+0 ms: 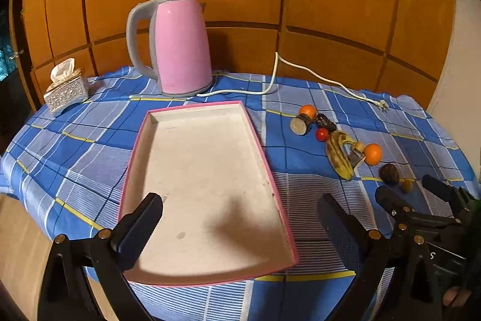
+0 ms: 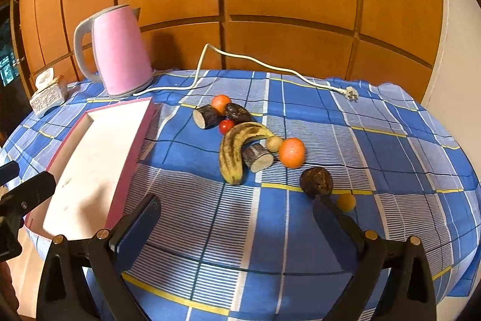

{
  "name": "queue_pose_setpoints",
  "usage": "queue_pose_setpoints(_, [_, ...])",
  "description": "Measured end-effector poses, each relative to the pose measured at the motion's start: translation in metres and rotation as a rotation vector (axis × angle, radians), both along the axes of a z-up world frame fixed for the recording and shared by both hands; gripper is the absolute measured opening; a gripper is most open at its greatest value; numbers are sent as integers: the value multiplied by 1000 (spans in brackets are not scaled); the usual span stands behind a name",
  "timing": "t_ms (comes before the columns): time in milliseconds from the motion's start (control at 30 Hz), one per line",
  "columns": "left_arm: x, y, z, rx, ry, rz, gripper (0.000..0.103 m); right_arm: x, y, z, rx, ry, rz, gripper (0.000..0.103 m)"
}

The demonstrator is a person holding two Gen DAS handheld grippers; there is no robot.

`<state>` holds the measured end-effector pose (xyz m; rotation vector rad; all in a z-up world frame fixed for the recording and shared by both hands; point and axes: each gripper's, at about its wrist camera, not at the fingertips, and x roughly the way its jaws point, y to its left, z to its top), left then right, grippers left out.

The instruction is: Organize fruits

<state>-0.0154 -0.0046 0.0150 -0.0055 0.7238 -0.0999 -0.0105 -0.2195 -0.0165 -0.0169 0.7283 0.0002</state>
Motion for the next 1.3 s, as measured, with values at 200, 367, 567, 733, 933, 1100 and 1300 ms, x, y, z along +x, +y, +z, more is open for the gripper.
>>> queue_pose_setpoints(200, [6,-10,1,28,-15,-73,103,2,-22,-3,-6,18,-38,102])
queue_pose_setpoints(367, [20,-23,11,15,-13,-179,103,0,-45,-7,8,35,-98,102])
queue_pose_setpoints(567, [58,-37,11,2,69,-210,103,-3,-65,-10,21,47,-143,102])
queue_pose_setpoints(733, [93,-58,5,23,109,-265,95,-4,-72,-9,20,31,-146,102])
queue_pose_setpoints(933, [141,-77,-7,-4,178,-280,83,-4,-80,-10,28,31,-146,103])
queue_pose_setpoints(1100, [177,-98,-21,15,227,-308,74,-5,-88,-10,25,31,-153,102])
queue_pose_setpoints(1300, [215,-115,-46,26,286,-309,61,-1,-99,-13,27,54,-175,103])
